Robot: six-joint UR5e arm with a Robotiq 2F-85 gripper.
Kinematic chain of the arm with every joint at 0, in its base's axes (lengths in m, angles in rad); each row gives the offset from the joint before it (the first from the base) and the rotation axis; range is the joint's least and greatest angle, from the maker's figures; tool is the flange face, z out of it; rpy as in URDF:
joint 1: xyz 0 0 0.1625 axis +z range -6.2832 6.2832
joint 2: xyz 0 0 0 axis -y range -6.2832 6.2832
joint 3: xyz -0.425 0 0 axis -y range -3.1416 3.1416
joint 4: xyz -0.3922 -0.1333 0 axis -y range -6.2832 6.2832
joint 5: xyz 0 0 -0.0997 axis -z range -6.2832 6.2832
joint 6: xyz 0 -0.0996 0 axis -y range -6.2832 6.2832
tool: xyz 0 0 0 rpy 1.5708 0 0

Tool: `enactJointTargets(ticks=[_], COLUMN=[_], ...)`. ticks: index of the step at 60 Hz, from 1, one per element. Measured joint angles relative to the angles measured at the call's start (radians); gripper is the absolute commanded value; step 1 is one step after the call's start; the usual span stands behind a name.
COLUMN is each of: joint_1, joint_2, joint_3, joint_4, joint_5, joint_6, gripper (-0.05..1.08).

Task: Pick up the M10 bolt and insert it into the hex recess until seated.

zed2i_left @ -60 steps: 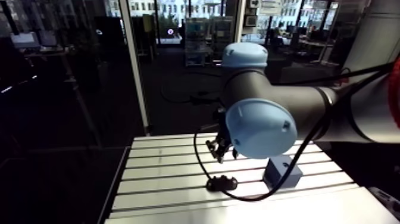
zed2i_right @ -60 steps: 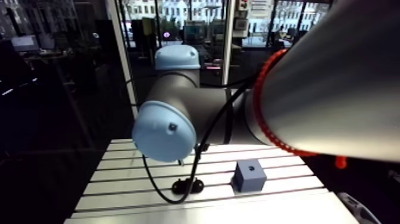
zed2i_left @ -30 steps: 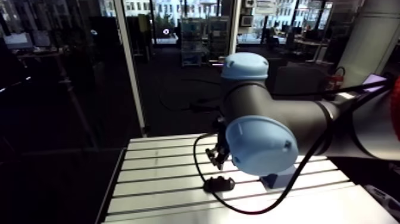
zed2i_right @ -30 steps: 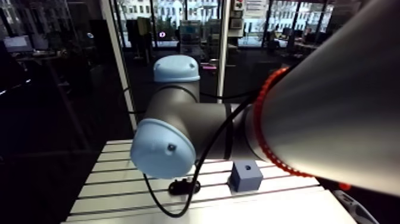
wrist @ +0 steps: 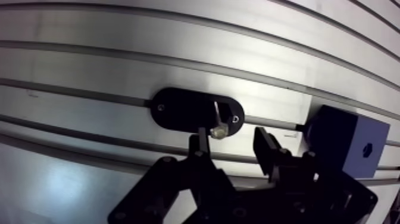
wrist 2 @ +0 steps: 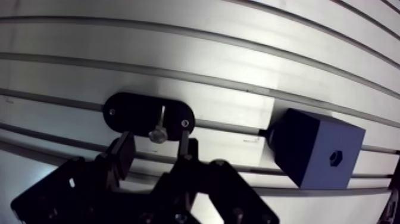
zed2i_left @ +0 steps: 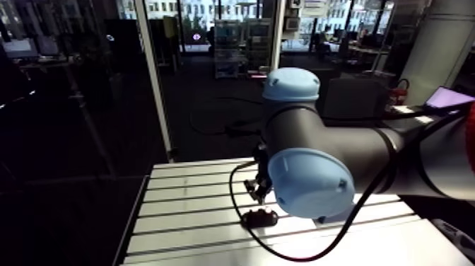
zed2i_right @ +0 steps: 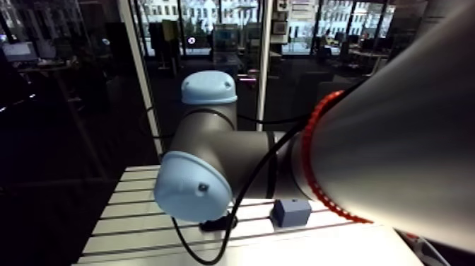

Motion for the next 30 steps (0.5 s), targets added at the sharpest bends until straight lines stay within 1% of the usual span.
enactJointTargets(ticks=[30], joint_1=[0.0], joint_2=[0.019], joint_3=[0.005], joint_4=[-0.005], joint_5=[0.0], joint_6=[0.0], gripper=[0.49])
